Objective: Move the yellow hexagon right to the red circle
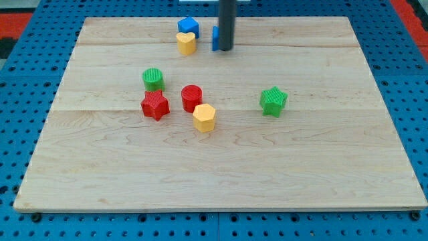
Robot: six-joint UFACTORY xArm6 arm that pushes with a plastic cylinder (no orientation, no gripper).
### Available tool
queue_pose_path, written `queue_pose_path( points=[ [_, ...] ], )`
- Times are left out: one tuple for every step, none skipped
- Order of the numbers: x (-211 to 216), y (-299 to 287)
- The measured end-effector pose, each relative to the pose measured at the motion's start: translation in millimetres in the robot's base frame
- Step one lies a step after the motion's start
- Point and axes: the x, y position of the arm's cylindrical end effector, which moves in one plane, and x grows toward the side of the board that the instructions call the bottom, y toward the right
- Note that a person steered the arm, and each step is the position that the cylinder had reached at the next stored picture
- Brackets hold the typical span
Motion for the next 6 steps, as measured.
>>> queue_pose_path(
  points=[
    [7.5,26.3],
    [36.7,85.3],
    [87.1,126.3],
    [149.2,150.3],
    [211.7,145.9],
    [231.3,83.5]
  ],
)
